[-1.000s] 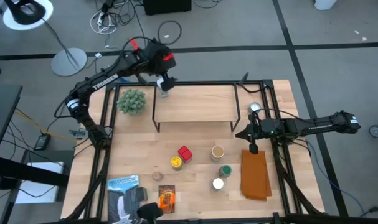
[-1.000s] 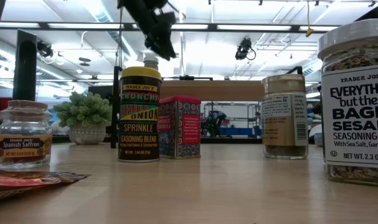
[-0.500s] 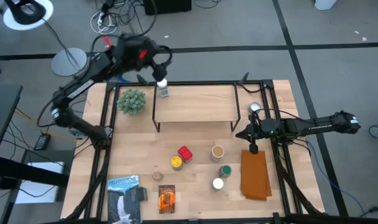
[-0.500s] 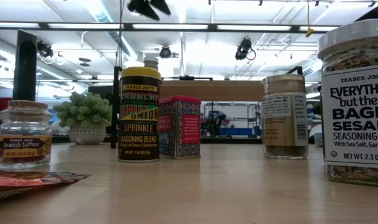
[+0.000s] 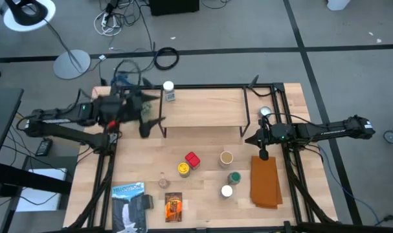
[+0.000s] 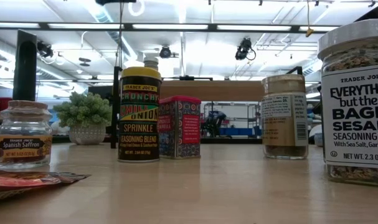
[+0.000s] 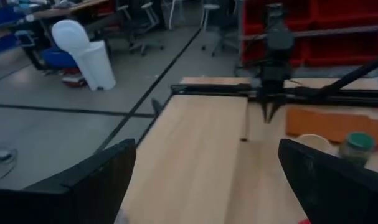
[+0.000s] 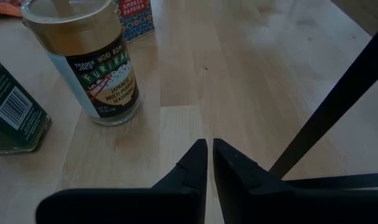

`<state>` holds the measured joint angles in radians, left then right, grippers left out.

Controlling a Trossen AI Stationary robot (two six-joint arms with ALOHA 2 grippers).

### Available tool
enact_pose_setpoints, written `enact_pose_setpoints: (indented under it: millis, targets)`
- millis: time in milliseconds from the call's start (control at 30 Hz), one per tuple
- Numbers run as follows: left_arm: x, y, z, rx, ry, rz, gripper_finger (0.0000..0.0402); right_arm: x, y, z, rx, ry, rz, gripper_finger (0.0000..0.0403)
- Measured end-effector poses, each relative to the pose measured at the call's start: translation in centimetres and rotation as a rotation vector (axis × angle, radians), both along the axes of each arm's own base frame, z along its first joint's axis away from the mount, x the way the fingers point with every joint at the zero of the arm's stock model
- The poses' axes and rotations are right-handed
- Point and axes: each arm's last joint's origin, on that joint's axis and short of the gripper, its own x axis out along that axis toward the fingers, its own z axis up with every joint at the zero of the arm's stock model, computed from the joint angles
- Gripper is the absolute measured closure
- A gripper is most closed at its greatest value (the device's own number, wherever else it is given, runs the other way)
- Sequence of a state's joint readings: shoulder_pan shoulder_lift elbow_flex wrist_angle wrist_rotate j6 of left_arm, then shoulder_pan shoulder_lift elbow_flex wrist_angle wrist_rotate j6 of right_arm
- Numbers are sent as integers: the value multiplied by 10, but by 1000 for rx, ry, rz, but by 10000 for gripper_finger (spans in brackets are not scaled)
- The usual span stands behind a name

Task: Shelf spices
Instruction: Put the brown seasoning bottle onto the shelf

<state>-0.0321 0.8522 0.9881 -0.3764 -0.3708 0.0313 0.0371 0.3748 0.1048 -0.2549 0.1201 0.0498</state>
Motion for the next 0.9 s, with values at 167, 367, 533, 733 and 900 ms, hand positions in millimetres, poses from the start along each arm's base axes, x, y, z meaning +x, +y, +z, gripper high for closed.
enact_pose_setpoints:
  millis: [167,367,533,733,900]
  targets:
    - [-1,-18,-47,-36,20,-30,3,0,0,0,0,0,0,376]
    - [2,-29,-87,-14,1,56,3,0,0,0,0,0,0,373]
    - [2,-35,-110,-64,-24,37,3,0,0,0,0,0,0,374]
    - [-2,-40,-143,-111,-37,16,2,0,0,0,0,0,0,375]
    - [-5,-42,-159,-148,-73,2,2,0,0,0,0,0,0,374]
